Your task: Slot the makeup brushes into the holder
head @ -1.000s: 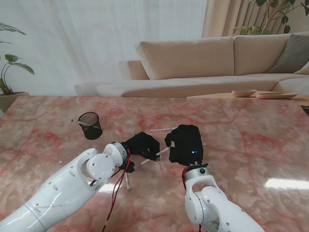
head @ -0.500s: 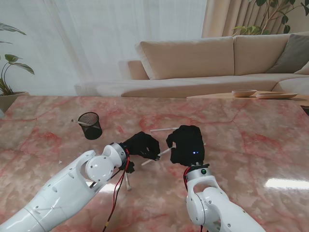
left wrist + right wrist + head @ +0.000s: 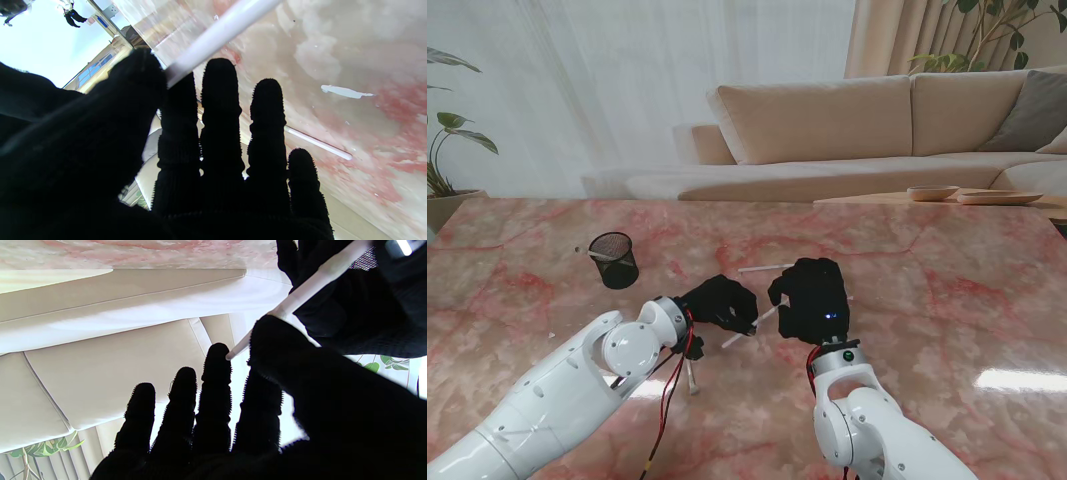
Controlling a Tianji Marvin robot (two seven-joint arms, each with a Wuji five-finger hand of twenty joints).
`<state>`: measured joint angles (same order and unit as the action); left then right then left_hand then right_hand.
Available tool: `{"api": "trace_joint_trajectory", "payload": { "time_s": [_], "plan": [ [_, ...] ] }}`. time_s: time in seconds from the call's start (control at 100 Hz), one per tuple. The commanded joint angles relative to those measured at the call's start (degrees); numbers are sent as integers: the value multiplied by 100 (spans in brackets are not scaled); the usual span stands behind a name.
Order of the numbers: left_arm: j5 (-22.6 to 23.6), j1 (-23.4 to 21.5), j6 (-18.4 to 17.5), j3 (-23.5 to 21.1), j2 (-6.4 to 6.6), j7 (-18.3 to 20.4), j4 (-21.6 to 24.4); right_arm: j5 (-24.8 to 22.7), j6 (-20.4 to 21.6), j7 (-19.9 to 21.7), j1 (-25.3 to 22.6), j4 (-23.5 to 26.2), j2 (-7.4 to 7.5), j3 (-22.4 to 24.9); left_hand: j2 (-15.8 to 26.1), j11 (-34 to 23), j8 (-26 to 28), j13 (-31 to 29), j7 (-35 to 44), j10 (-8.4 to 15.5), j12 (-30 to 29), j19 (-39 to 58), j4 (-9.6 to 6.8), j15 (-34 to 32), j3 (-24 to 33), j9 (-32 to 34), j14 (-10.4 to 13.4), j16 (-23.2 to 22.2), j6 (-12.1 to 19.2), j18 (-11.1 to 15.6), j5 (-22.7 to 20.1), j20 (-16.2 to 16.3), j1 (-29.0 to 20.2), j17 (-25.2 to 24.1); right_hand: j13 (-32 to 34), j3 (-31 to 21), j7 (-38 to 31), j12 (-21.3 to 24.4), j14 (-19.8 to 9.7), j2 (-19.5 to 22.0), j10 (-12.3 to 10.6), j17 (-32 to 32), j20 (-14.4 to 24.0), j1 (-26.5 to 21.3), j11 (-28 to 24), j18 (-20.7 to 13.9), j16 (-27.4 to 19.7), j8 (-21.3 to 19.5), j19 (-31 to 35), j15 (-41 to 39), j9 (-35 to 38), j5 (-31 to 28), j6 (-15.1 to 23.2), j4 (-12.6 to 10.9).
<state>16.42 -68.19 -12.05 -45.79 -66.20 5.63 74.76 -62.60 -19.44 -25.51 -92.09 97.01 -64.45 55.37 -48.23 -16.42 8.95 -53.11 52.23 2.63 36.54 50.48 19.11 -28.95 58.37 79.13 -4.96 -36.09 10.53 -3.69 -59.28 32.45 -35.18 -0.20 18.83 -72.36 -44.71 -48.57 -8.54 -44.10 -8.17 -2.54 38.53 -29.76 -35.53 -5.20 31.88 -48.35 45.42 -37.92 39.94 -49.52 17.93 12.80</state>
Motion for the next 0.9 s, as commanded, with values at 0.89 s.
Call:
{"api": "trace_joint_trajectory", "payload": {
  "time_s": [0.89],
  "plan": [
    [-544,-169,65,-176,-69,-1,-64,-175,270,249,-123,92,85,153,847,210,998,494,193,130,503,-366,-635,-73,-650,-71,123,-466,793,304,365,45,-655,-255,-809,1248,2799,1871,74,983,162,505,-8,828,1156,-50,-178,1709,-958,662,-1702,1908,-1672,-849]
  ]
}}
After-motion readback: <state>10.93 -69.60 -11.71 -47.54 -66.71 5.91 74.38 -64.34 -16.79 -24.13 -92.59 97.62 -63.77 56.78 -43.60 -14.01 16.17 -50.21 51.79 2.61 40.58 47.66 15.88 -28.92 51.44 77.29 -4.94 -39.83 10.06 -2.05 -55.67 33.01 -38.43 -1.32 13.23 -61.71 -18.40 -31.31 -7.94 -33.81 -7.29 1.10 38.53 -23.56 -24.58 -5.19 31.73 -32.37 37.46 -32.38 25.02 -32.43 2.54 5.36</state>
